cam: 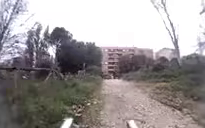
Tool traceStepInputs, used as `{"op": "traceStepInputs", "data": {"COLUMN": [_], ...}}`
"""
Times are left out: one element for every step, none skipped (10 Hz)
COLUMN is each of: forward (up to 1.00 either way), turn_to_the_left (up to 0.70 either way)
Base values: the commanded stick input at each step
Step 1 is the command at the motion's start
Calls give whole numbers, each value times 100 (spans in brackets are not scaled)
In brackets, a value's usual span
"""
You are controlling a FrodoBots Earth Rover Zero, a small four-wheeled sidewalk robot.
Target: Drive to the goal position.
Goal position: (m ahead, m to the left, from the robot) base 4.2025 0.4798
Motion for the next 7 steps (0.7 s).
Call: {"op": "traceStepInputs", "data": {"forward": [70, 70, 70, 70, 70, 70, 70], "turn_to_the_left": [0, 0, 0, 0, 0, 0, 0]}}
